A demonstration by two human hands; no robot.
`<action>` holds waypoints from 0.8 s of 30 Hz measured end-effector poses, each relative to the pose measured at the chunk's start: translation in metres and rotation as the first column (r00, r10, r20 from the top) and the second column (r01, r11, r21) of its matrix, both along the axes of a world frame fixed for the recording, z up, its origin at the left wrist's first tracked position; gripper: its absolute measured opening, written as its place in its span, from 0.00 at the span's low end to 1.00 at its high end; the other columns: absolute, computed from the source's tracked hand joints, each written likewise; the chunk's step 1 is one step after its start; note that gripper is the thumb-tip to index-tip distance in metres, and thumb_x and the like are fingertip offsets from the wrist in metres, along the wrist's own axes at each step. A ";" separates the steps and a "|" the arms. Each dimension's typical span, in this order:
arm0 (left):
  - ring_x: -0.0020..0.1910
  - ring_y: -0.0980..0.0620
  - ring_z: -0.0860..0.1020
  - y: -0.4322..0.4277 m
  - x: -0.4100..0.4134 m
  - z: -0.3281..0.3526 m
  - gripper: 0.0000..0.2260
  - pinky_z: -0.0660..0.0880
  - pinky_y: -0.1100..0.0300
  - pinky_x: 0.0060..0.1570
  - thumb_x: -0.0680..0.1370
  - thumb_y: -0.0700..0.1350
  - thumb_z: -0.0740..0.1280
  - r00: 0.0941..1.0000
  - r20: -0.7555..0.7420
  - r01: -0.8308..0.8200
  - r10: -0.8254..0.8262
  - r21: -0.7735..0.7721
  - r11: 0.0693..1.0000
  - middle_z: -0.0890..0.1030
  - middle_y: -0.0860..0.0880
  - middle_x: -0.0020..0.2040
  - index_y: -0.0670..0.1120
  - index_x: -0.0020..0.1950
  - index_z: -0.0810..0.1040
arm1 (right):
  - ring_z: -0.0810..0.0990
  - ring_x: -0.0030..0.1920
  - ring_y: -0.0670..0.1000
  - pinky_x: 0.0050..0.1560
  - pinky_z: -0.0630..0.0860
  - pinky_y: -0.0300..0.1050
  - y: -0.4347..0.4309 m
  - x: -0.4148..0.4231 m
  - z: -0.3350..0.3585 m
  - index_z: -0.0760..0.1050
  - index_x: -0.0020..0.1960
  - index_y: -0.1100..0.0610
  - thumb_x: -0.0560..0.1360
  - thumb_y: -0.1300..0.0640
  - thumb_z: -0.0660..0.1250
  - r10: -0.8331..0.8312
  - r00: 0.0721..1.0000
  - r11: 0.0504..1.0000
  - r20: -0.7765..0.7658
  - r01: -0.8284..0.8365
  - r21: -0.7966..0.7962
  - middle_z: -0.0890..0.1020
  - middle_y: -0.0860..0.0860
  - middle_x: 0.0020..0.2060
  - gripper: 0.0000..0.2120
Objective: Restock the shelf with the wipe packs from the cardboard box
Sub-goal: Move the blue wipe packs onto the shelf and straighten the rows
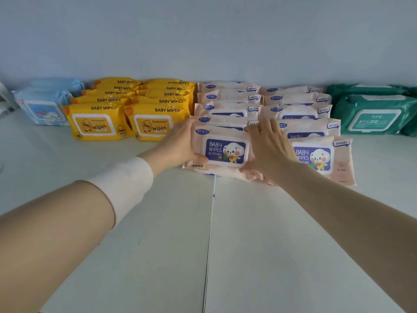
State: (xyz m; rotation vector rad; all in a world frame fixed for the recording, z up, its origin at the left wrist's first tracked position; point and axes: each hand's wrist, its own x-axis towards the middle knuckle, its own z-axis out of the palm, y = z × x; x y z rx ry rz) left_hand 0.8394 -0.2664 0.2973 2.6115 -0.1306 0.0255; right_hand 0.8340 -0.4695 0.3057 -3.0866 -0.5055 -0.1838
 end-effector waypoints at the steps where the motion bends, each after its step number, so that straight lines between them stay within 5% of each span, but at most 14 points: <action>1: 0.71 0.45 0.62 0.001 0.004 0.001 0.51 0.63 0.49 0.68 0.60 0.52 0.80 1.000 0.020 0.001 -0.002 0.049 0.999 0.63 0.45 0.72 0.47 0.75 0.54 | 0.64 0.64 0.57 0.65 0.65 0.48 0.000 0.004 -0.002 0.61 0.70 0.58 0.60 0.44 0.78 -0.011 1.000 1.000 0.006 0.011 0.013 0.66 0.56 0.63 0.46; 9: 0.73 0.43 0.57 0.001 0.038 0.010 0.52 0.58 0.50 0.70 0.59 0.61 0.76 0.971 0.060 0.180 -0.233 0.463 0.868 0.58 0.45 0.74 0.47 0.76 0.53 | 0.66 0.60 0.60 0.62 0.64 0.49 0.003 0.023 -0.018 0.63 0.67 0.58 0.66 0.55 0.76 -0.042 0.985 0.998 0.170 0.048 -0.031 0.69 0.59 0.60 0.35; 15: 0.70 0.41 0.60 -0.005 0.049 0.011 0.49 0.65 0.49 0.67 0.62 0.60 0.76 0.964 0.150 0.115 -0.218 0.502 0.857 0.60 0.41 0.71 0.45 0.74 0.56 | 0.63 0.64 0.60 0.66 0.61 0.50 0.007 0.036 -0.018 0.58 0.70 0.58 0.69 0.57 0.73 -0.074 0.982 0.997 0.171 0.073 0.007 0.66 0.60 0.64 0.35; 20: 0.72 0.41 0.57 -0.005 0.050 0.009 0.47 0.66 0.48 0.67 0.64 0.56 0.76 0.956 0.126 0.170 -0.266 0.502 0.848 0.57 0.41 0.73 0.45 0.75 0.54 | 0.63 0.64 0.59 0.66 0.60 0.48 -0.002 0.039 -0.018 0.50 0.75 0.55 0.67 0.52 0.75 -0.084 0.990 0.996 0.114 0.081 0.032 0.66 0.58 0.64 0.45; 24: 0.72 0.42 0.55 -0.004 0.055 0.012 0.49 0.60 0.48 0.69 0.65 0.58 0.75 0.954 0.110 0.184 -0.279 0.520 0.834 0.61 0.42 0.71 0.43 0.75 0.52 | 0.62 0.65 0.59 0.65 0.62 0.49 -0.007 0.041 -0.016 0.57 0.71 0.58 0.64 0.47 0.77 -0.143 0.985 0.990 0.101 0.143 0.003 0.67 0.58 0.64 0.45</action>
